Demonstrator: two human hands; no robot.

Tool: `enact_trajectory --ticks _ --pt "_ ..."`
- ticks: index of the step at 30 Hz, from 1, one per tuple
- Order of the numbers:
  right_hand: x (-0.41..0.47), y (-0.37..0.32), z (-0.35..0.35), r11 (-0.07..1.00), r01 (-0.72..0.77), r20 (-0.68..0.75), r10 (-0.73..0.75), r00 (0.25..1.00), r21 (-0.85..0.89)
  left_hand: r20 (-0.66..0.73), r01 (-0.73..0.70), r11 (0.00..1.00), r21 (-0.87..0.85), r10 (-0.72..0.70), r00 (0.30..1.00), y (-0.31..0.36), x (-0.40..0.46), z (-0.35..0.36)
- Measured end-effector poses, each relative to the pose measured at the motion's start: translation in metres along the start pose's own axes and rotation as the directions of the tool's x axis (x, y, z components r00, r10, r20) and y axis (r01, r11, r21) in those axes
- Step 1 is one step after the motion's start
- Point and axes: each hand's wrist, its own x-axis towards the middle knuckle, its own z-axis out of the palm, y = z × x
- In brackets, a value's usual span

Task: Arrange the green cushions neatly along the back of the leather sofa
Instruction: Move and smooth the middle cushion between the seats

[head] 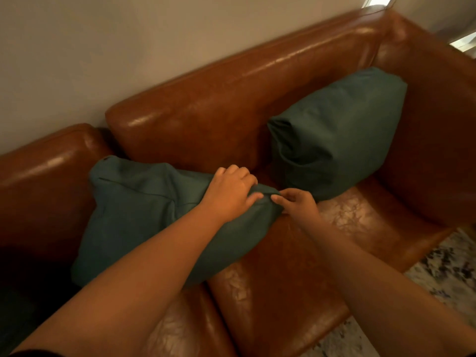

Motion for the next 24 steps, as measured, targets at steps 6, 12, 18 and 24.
enact_trajectory --ticks 6,12,18,24 --pt "0.008 0.009 0.006 0.944 0.039 -0.138 -0.089 0.986 -0.329 0.022 -0.116 0.980 0.164 0.114 0.993 -0.025 -0.006 -0.030" --pt "-0.007 -0.044 0.024 0.859 0.328 -0.188 -0.425 0.886 -0.394 -0.330 -0.037 0.994 -0.101 0.002 0.944 -0.073 -0.057 -0.122" --pt "-0.079 -0.183 0.125 0.373 0.908 0.179 -0.896 0.406 -0.193 -0.494 0.265 0.850 -0.456 -0.489 0.719 -0.120 -0.126 -0.151" --pt "-0.127 -0.189 0.221 -0.086 0.949 0.694 -0.703 0.158 -0.303 -0.051 0.568 0.621 -0.540 -0.698 0.715 -0.151 -0.214 -0.103"
